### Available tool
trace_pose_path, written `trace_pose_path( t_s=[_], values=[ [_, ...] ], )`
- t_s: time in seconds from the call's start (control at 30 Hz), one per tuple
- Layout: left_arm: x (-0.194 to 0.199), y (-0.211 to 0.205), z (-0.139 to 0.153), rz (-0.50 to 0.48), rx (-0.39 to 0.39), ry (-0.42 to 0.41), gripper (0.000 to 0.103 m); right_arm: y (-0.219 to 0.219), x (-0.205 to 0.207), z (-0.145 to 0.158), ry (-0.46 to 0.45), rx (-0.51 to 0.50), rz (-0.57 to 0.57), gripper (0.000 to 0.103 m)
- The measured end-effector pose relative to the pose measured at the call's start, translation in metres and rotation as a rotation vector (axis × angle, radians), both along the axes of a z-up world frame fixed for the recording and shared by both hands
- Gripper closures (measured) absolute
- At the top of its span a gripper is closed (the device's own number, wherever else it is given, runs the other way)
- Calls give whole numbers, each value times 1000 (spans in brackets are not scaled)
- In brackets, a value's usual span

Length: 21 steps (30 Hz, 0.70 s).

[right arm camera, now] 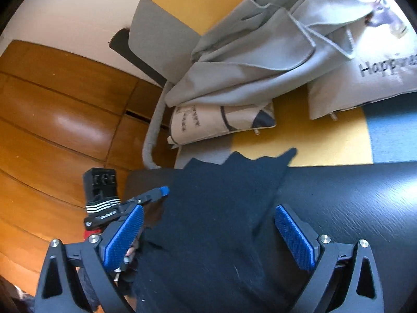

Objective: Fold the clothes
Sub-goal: 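Grasp the sweater hem with both grippers and lift it to fold upward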

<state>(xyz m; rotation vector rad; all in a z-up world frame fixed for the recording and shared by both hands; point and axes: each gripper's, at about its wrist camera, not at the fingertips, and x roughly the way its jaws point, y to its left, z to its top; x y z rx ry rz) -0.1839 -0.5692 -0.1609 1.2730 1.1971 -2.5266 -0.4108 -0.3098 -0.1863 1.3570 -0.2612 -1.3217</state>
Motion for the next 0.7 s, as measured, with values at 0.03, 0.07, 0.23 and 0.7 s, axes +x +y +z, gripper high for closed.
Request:
trace_pose_path(
  t_s=[0.03,0.07,0.23,0.7],
  values=[
    [-3,-1,-1,2,3,-2,66,-5,0,0,-1,2,9,0],
    [-7,-1,-2,3,6,-4,66,-10,0,1,14,10,9,0],
    [-26,4,-1,3,-67,-79,88,-25,5,-1,96,94,14,94],
    [50,71,102,-44,-267,248,100,14,74,85,320,17,54,92]
  ],
)
